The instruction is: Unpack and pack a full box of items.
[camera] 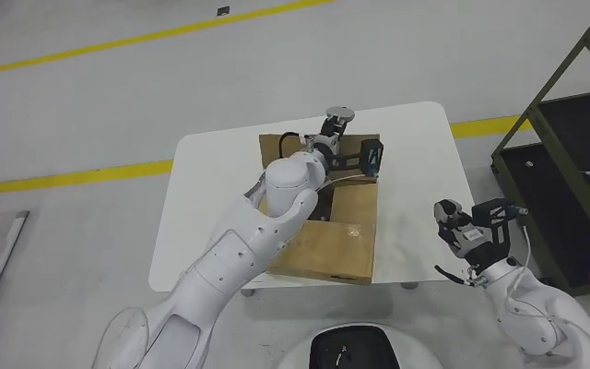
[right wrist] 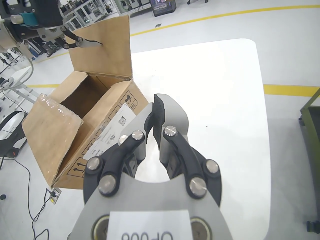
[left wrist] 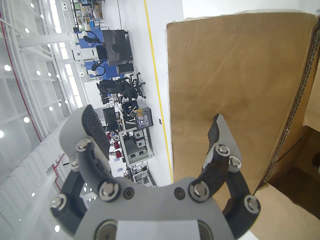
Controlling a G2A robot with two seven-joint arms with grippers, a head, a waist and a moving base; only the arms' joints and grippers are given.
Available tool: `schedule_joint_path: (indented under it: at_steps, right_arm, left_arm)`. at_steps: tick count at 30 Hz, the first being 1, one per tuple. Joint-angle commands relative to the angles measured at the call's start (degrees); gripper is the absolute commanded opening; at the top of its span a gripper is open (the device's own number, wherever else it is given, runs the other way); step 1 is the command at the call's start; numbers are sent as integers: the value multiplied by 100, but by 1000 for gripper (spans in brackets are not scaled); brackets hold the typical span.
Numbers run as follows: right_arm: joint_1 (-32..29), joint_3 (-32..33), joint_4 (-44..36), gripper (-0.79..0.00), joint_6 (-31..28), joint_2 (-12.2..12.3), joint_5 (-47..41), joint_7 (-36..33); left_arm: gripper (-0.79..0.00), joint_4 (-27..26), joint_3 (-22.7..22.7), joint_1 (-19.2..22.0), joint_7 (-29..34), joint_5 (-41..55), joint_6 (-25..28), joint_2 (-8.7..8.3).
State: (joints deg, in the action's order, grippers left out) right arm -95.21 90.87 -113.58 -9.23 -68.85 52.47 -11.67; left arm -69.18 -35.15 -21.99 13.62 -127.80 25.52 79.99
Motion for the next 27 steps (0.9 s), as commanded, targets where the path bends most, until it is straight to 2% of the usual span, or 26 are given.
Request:
schedule_joint_path:
  at_steps: [1, 2, 6, 11, 24, 27]
  right_arm:
    - [-9, 9, -3, -785, -6, 1, -6, 1]
    - [-11, 11, -4, -785, -8, 1, -7, 1]
    - [-17, 23, -6, -785, -10, 1, -12, 1]
    - [-34, 58, 2, -785, -44, 5, -15, -5]
    - [-126, 89, 20, -785, -103, 6, -63, 49]
    - [-144, 91, 32, -785, -131, 5, -118, 64]
  left_arm:
    - [0, 158, 80, 39, 42, -33, -27, 71]
    - [0, 189, 168, 80, 44, -241, -71, 95]
    - [0, 229, 158, 111, 15, -116, -115, 191]
    - [0, 161, 229, 149, -50, -410, 89, 244]
    - [0, 568, 488, 96, -198, -843, 214, 464]
    - [0, 565, 425, 67, -218, -797, 173, 500]
